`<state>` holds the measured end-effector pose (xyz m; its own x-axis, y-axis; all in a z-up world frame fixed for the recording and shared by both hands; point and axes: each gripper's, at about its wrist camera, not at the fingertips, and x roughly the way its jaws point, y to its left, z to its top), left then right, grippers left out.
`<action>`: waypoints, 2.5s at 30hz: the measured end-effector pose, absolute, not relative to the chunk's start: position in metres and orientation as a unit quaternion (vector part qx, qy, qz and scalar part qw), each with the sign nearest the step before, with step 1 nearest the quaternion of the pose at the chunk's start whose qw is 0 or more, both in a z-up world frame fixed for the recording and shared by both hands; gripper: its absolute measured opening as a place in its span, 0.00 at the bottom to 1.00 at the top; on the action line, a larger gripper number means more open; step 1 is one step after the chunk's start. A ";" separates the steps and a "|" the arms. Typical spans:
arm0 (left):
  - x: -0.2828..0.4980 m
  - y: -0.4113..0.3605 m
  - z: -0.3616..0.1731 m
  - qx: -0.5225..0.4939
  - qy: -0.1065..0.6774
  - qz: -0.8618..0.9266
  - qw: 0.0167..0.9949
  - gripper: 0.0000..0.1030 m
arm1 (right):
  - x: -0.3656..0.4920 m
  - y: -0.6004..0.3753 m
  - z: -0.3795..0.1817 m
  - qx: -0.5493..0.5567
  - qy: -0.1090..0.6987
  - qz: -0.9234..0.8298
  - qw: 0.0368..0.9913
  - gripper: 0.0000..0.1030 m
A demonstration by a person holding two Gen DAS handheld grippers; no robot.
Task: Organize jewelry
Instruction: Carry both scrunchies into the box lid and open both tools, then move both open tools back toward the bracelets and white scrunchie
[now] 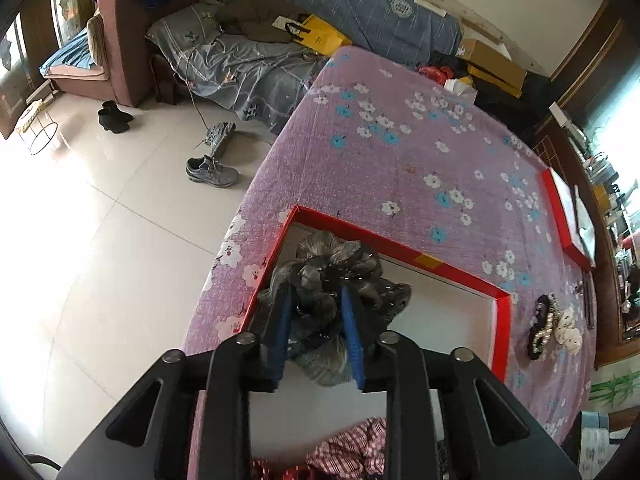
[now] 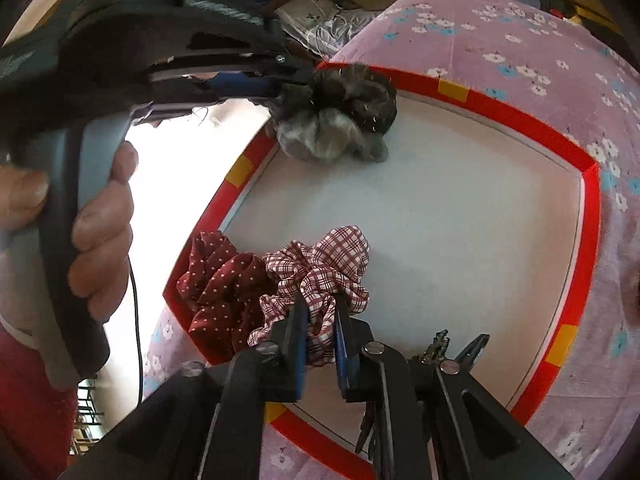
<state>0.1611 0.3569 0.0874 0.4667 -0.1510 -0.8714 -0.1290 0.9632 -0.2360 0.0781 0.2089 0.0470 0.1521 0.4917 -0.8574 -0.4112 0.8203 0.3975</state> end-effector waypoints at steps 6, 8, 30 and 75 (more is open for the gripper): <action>0.126 0.364 0.123 -0.152 0.489 0.007 0.859 0.37 | 0.063 0.190 0.074 0.049 0.541 0.309 0.781 0.38; 0.109 0.370 0.134 -0.161 0.479 0.021 0.862 0.38 | 0.057 0.181 0.083 0.054 0.529 0.314 0.787 0.38; -0.055 0.274 0.179 -0.161 0.447 0.128 0.871 0.48 | -0.028 -0.040 0.103 0.155 0.488 0.182 0.839 0.47; 0.167 -0.008 0.045 -0.032 0.561 -0.129 0.817 0.44 | 0.073 -0.241 0.046 0.311 0.488 0.017 0.816 0.51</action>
<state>0.1668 -0.0076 0.0447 0.3366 -0.2470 -0.9087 0.1748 0.9646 -0.1975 0.0731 -0.2406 0.0461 0.5240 0.3309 -0.7849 0.2754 0.8062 0.5237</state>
